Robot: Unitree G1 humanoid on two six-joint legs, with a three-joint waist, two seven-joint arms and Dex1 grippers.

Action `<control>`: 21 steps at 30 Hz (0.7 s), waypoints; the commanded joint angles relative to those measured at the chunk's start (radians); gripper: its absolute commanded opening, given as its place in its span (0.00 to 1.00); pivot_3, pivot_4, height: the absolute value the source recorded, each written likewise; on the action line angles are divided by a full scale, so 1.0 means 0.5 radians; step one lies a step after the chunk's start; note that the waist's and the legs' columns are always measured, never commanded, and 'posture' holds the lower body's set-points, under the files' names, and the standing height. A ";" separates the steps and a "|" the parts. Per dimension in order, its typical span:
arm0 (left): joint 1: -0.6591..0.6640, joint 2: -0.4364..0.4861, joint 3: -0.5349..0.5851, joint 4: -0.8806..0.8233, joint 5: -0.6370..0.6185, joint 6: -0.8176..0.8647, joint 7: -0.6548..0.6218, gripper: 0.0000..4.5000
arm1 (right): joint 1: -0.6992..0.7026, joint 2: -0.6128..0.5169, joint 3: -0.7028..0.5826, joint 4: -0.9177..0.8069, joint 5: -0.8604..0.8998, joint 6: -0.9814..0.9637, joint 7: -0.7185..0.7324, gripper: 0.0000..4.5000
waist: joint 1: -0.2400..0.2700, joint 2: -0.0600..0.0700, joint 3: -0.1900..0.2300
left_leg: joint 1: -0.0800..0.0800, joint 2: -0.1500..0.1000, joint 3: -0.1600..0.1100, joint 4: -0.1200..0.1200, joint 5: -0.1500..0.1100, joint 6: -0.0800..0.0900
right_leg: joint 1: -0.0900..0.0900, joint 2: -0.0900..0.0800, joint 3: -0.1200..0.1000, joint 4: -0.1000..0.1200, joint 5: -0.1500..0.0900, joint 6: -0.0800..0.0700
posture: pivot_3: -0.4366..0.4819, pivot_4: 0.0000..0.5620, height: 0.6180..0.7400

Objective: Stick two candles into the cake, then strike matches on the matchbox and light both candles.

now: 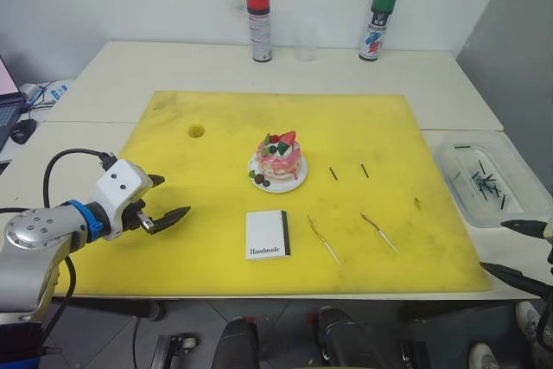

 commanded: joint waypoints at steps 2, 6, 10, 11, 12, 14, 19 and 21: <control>-0.038 -0.006 0.040 -0.002 0.000 -0.048 0.005 1.00 | -0.051 0.012 0.015 -0.052 0.008 0.015 -0.048 1.00 | 0.000 0.000 0.000 | 0.000 0.000 0.000 0.000 0.000 0.000 | 0.000 0.000 0.000 0.000 0.000 0.000 | 0.48 0.27 0.58; -0.050 -0.005 -0.003 0.060 0.048 -0.103 -0.016 1.00 | -0.099 0.007 0.072 -0.029 -0.001 0.021 -0.069 1.00 | 0.000 0.000 0.000 | 0.000 0.000 0.000 0.000 0.000 0.000 | 0.000 0.000 0.000 0.000 0.000 0.000 | 0.48 0.27 0.58; -0.089 -0.012 -0.029 0.144 0.067 -0.173 -0.049 1.00 | -0.133 -0.003 0.125 -0.022 0.000 0.024 -0.077 1.00 | 0.001 0.000 0.000 | 0.000 0.000 0.000 0.000 0.000 0.000 | 0.000 0.000 0.000 0.000 0.000 0.000 | 0.48 0.27 0.58; -0.095 -0.012 -0.030 0.167 0.063 -0.200 -0.069 1.00 | -0.138 -0.003 0.138 -0.023 -0.001 0.023 -0.079 1.00 | 0.001 0.000 0.000 | 0.000 0.000 0.000 0.000 0.000 0.000 | 0.001 0.000 0.000 0.000 0.000 0.000 | 0.48 0.27 0.58; -0.103 -0.008 -0.033 0.200 0.057 -0.237 -0.101 1.00 | -0.145 -0.001 0.150 -0.023 -0.003 0.021 -0.085 1.00 | 0.001 0.000 0.000 | 0.000 0.000 0.000 0.000 0.000 0.000 | 0.000 0.000 0.000 0.000 0.000 0.000 | 0.48 0.27 0.58; -0.116 -0.014 -0.028 0.254 0.033 -0.316 -0.162 1.00 | -0.153 0.005 0.167 -0.026 -0.002 0.023 -0.093 1.00 | 0.001 0.000 0.000 | 0.000 0.000 0.000 0.000 0.000 0.000 | 0.000 0.000 0.000 0.000 0.000 0.000 | 0.48 0.27 0.58; -0.125 0.000 -0.005 0.350 -0.032 -0.380 -0.317 1.00 | -0.136 0.006 0.180 -0.024 -0.010 0.015 -0.083 1.00 | 0.001 0.000 0.000 | 0.000 0.000 0.000 0.000 0.000 0.000 | 0.001 0.000 -0.001 0.000 0.000 0.000 | 0.48 0.27 0.58; -0.131 0.002 -0.007 0.403 0.003 -0.428 -0.316 1.00 | -0.153 0.008 0.182 -0.010 -0.021 -0.008 -0.097 1.00 | 0.002 0.000 0.000 | 0.000 0.000 0.000 0.000 0.000 0.000 | 0.001 0.000 0.000 0.000 0.000 0.000 | 0.48 0.27 0.58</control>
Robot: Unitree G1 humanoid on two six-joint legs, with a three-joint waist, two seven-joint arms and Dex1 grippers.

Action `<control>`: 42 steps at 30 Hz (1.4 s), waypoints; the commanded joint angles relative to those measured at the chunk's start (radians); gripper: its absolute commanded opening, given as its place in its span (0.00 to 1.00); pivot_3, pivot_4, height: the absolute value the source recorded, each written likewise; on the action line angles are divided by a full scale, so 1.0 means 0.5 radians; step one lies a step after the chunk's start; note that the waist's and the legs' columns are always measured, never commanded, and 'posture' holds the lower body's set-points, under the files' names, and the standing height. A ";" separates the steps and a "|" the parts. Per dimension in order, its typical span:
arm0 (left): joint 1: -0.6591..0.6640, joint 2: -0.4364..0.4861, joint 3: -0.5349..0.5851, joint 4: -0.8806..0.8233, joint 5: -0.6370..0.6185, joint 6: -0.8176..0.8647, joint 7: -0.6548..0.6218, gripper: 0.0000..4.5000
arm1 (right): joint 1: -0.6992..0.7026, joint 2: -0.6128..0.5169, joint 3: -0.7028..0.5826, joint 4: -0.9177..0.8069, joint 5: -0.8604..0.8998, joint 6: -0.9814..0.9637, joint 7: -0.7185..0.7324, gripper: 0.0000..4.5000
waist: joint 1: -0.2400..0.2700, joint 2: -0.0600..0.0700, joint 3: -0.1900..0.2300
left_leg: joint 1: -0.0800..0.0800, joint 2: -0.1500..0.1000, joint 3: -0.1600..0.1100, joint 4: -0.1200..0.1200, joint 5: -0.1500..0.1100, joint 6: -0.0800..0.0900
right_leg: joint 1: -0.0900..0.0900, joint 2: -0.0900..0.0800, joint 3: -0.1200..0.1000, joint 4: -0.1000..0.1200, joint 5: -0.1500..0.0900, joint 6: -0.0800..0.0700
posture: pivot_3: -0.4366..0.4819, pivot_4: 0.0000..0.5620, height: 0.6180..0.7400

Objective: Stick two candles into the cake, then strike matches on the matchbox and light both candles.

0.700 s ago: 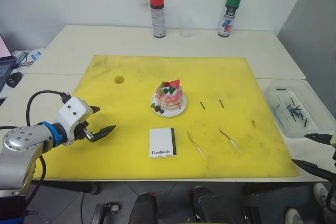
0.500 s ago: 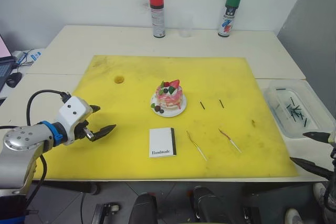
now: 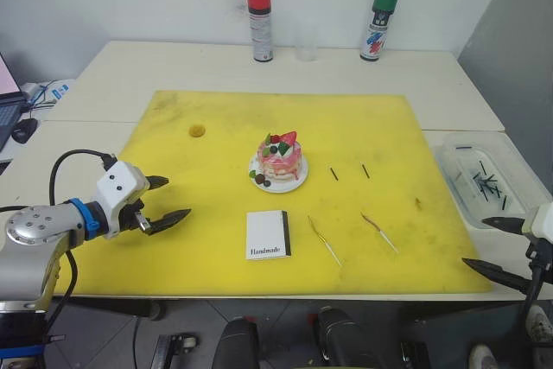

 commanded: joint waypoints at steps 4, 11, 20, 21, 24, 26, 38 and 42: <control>-0.025 0.027 0.031 0.123 -0.012 -0.152 -0.113 1.00 | -0.055 0.003 -0.040 0.017 -0.031 -0.062 -0.041 1.00 | -0.001 0.000 0.000 | 0.000 0.000 0.000 0.000 0.000 0.000 | 0.000 0.000 0.000 0.000 0.000 0.000 | 0.48 0.27 0.58; 0.093 0.042 0.013 -0.068 -0.158 -0.038 -0.323 1.00 | -0.095 0.044 -0.024 -0.055 -0.024 -0.123 -0.082 1.00 | -0.003 0.000 0.000 | 0.000 0.000 0.000 0.000 0.000 0.000 | 0.000 0.000 0.000 0.000 0.000 0.000 | 0.48 0.27 0.58; 0.047 0.000 -0.154 -0.742 -0.562 0.413 -0.383 1.00 | -0.160 0.084 0.090 -0.530 0.191 0.221 -0.245 1.00 | 0.000 0.000 0.000 | 0.000 0.001 -0.002 0.002 0.000 0.000 | 0.003 0.000 -0.001 0.001 0.000 0.000 | 0.48 0.27 0.58; 0.024 -0.015 -0.186 -0.796 -0.600 0.443 -0.383 1.00 | -0.171 0.095 0.127 -0.587 0.218 0.290 -0.296 1.00 | 0.000 0.000 0.000 | 0.000 0.001 -0.002 0.003 0.000 0.000 | 0.003 0.000 -0.002 0.001 0.000 0.000 | 0.48 0.27 0.58; -0.053 -0.063 -0.286 -0.918 -0.684 0.505 -0.382 1.00 | -0.218 0.174 0.267 -0.723 0.250 0.455 -0.489 1.00 | 0.000 0.000 0.000 | 0.001 0.001 -0.003 0.003 0.000 0.000 | 0.003 0.000 -0.002 0.001 0.000 0.000 | 0.48 0.27 0.58; -0.092 -0.088 -0.328 -0.957 -0.711 0.532 -0.372 1.00 | -0.235 0.217 0.336 -0.774 0.246 0.529 -0.584 1.00 | 0.000 0.000 0.000 | 0.001 0.000 -0.004 0.004 0.000 0.000 | 0.004 0.000 -0.002 0.001 0.000 0.001 | 0.48 0.27 0.58; -0.305 -0.235 -0.513 -0.949 -0.716 0.595 -0.313 1.00 | -0.223 0.387 0.754 -0.819 0.053 0.717 -1.009 1.00 | 0.001 0.000 0.000 | 0.001 0.000 -0.005 0.004 0.000 0.000 | 0.005 0.000 -0.002 0.001 0.000 0.001 | 0.48 0.27 0.58; -0.310 -0.233 -0.530 -0.960 -0.711 0.618 -0.299 1.00 | -0.201 0.456 0.788 -0.752 0.019 0.671 -1.061 0.96 | 0.001 0.000 -0.001 | 0.000 0.000 -0.005 0.004 0.000 0.000 | 0.005 0.000 -0.002 0.001 0.000 0.001 | 0.48 0.27 0.58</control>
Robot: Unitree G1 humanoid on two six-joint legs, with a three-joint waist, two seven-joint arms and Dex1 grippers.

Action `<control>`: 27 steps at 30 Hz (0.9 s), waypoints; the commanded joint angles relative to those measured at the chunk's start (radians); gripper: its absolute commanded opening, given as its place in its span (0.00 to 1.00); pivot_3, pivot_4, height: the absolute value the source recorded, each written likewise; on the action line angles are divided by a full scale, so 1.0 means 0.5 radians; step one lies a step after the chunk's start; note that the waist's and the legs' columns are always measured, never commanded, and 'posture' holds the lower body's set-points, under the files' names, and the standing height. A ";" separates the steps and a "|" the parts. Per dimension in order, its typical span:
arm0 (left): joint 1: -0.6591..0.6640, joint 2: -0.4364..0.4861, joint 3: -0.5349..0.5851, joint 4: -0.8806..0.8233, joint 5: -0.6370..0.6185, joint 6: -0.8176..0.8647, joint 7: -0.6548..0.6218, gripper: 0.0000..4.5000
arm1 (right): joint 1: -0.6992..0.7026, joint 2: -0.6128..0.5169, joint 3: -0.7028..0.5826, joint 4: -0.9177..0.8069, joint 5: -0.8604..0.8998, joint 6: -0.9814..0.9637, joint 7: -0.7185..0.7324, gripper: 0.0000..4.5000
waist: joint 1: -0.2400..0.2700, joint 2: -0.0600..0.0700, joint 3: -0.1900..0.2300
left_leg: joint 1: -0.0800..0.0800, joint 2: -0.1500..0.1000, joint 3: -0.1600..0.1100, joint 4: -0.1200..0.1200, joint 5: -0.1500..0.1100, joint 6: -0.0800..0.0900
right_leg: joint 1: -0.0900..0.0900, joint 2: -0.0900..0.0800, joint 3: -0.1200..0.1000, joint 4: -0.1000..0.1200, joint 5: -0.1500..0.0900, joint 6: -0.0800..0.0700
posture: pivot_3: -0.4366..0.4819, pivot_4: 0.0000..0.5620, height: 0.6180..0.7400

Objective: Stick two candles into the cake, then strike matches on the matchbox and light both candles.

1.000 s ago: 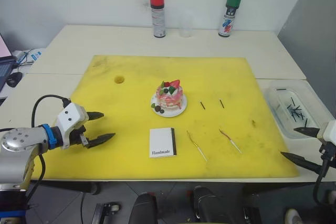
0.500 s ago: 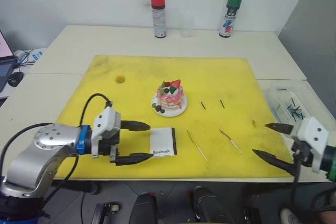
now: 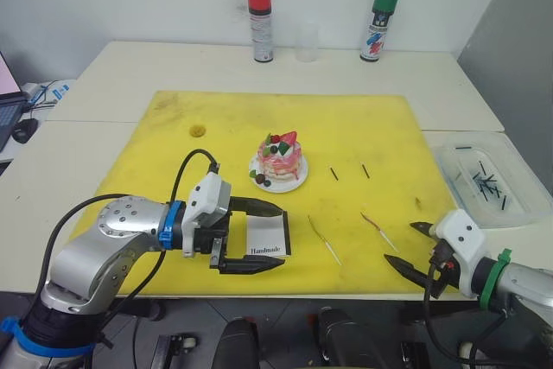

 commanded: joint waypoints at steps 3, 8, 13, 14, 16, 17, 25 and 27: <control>0.001 0.033 -0.014 -0.060 -0.002 0.028 0.012 1.00 | 0.045 0.076 0.030 0.047 -0.054 -0.075 -0.048 0.79 | 0.000 0.000 0.000 | 0.000 0.000 0.000 0.000 0.000 0.000 | 0.000 0.000 0.001 0.000 0.000 0.000 | 0.48 0.27 0.58; 0.022 0.057 -0.011 -0.067 -0.005 0.027 0.010 1.00 | 0.046 0.130 0.070 0.049 -0.036 -0.027 -0.071 0.40 | 0.000 0.000 0.000 | 0.000 0.000 -0.001 0.000 0.000 0.000 | 0.000 0.000 0.000 0.000 0.000 0.000 | 0.48 0.27 0.58; 0.023 0.064 -0.014 -0.068 -0.012 0.037 0.020 1.00 | -0.005 0.183 0.081 0.027 0.018 0.089 -0.121 0.01 | -0.001 -0.001 -0.001 | 0.000 0.000 -0.001 0.006 0.000 0.000 | 0.002 0.000 0.000 0.000 0.000 0.000 | 0.48 0.27 0.58; 0.026 0.065 -0.012 -0.067 -0.015 0.043 0.023 1.00 | -0.024 0.203 0.069 0.020 0.045 0.119 -0.132 0.01 | -0.001 -0.001 -0.001 | 0.000 0.000 -0.001 0.007 0.000 0.000 | 0.003 0.000 0.000 0.000 0.000 0.000 | 0.48 0.27 0.58; 0.031 0.068 0.002 -0.062 -0.025 0.059 0.036 1.00 | -0.061 0.225 0.031 -0.002 0.107 0.172 -0.134 0.01 | -0.003 -0.001 -0.001 | 0.000 0.001 -0.001 0.009 0.000 0.000 | 0.003 0.000 0.000 0.000 0.000 0.000 | 0.48 0.27 0.58; 0.036 0.070 0.018 -0.055 -0.032 0.074 0.052 1.00 | -0.077 0.223 0.003 -0.021 0.150 0.197 -0.122 0.01 | -0.003 -0.001 -0.001 | 0.000 0.001 -0.001 0.011 0.000 0.000 | 0.003 0.000 0.000 0.000 0.000 0.000 | 0.48 0.27 0.58; 0.018 0.063 0.311 0.019 -0.270 0.407 0.331 1.00 | -0.427 0.220 -0.219 -0.091 0.553 0.333 -0.108 0.01 | -0.011 -0.001 0.000 | -0.001 0.004 0.000 0.016 0.000 0.000 | 0.003 0.002 0.000 0.000 0.000 0.000 | 0.48 0.27 0.58; -0.057 0.042 0.448 0.104 -0.450 0.597 0.472 1.00 | -0.687 0.291 -0.222 -0.051 0.725 0.402 -0.194 0.01 | -0.021 -0.001 0.001 | -0.001 0.006 0.000 0.017 0.000 0.000 | 0.002 0.003 0.000 0.000 0.000 0.001 | 0.48 0.27 0.58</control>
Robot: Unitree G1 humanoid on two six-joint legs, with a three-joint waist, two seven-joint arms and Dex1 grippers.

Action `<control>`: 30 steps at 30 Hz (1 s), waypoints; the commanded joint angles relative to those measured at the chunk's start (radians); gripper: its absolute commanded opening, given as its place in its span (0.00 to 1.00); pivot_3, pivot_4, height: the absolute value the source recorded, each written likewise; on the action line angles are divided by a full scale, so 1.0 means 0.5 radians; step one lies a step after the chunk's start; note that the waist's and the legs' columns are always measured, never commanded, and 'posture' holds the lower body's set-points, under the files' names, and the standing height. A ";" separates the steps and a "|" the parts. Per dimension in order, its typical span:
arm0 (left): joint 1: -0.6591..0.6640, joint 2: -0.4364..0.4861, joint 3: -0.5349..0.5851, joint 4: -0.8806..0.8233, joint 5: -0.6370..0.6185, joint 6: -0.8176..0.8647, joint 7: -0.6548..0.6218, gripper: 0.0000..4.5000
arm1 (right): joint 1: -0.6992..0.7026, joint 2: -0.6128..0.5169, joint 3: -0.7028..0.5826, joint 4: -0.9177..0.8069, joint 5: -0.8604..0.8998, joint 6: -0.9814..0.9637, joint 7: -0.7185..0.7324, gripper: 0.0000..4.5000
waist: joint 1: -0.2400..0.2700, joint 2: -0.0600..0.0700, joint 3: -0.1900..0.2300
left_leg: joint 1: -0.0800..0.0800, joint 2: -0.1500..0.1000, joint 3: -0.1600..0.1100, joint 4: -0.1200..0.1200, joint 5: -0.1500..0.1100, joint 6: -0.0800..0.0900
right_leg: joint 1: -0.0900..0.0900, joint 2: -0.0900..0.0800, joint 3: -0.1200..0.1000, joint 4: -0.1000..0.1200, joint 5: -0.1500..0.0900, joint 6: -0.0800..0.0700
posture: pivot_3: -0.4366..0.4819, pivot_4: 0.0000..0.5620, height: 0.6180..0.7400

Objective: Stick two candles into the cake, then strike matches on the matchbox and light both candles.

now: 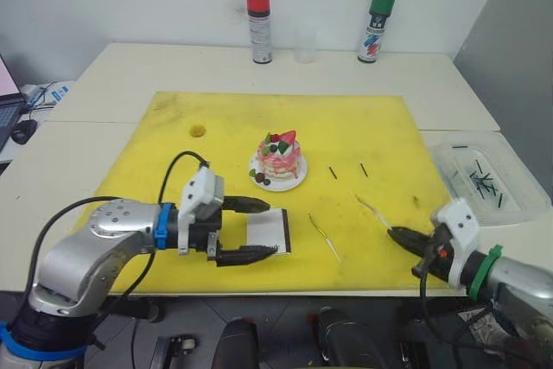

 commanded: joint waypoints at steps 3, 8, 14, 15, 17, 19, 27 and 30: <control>-0.229 -0.038 0.300 0.151 -0.442 0.402 0.302 1.00 | -0.547 0.162 -0.005 0.046 0.419 0.148 -0.185 0.01 | -0.022 -0.001 0.001 | 0.000 0.002 -0.003 0.000 0.000 0.000 | 0.000 0.003 -0.004 0.000 0.000 0.000 | 0.48 0.27 0.58; -0.565 -0.236 0.369 0.309 -0.807 0.629 0.633 1.00 | -1.056 0.471 0.206 0.383 0.565 0.142 -0.278 0.01 | -0.029 -0.001 0.002 | -0.004 0.001 -0.005 0.000 0.000 0.000 | 0.001 0.003 -0.005 0.000 0.001 0.002 | 0.48 0.27 0.58; -0.794 -0.548 0.434 0.505 -1.400 0.714 1.128 1.00 | -1.419 0.794 0.352 0.713 0.680 0.116 -0.295 0.01 | -0.031 0.000 0.002 | -0.012 0.001 -0.008 -0.003 -0.004 0.002 | -0.003 0.003 -0.009 0.000 0.007 0.011 | 0.48 0.27 0.58; -0.809 -0.593 0.435 0.533 -1.482 0.709 1.194 1.00 | -1.445 0.843 0.347 0.732 0.734 0.138 -0.315 0.01 | -0.030 0.000 0.002 | -0.017 0.001 -0.010 -0.003 -0.005 0.002 | -0.007 0.003 -0.011 0.000 0.006 0.010 | 0.48 0.27 0.58; -0.812 -0.637 0.427 0.562 -1.579 0.704 1.283 1.00 | -1.464 0.895 0.328 0.749 0.827 0.176 -0.360 0.01 | -0.029 0.000 0.002 | -0.034 0.001 -0.016 -0.002 -0.005 0.002 | -0.023 0.003 -0.016 0.001 0.007 0.010 | 0.48 0.27 0.58; -0.793 -0.679 0.426 0.579 -1.661 0.679 1.366 1.00 | -1.462 0.926 0.314 0.749 0.936 0.217 -0.425 0.01 | -0.026 0.000 0.002 | -0.039 0.001 -0.020 -0.001 -0.005 0.002 | -0.027 0.003 -0.019 0.002 0.009 0.006 | 0.48 0.27 0.58; -0.727 -0.728 0.402 0.597 -1.959 0.593 1.585 0.87 | -1.424 0.930 0.356 0.701 1.136 0.229 -0.585 0.00 | -0.025 0.001 0.002 | -0.040 0.000 -0.041 -0.001 -0.004 0.002 | -0.022 0.003 -0.041 0.003 0.007 0.002 | 0.48 0.27 0.58; -0.726 -0.737 0.376 0.604 -2.007 0.572 1.604 0.66 | -1.418 0.931 0.378 0.693 1.172 0.217 -0.621 0.00 | -0.025 0.001 0.002 | -0.040 0.000 -0.046 0.000 -0.003 0.002 | -0.020 0.003 -0.045 0.005 0.008 -0.001 | 0.48 0.27 0.58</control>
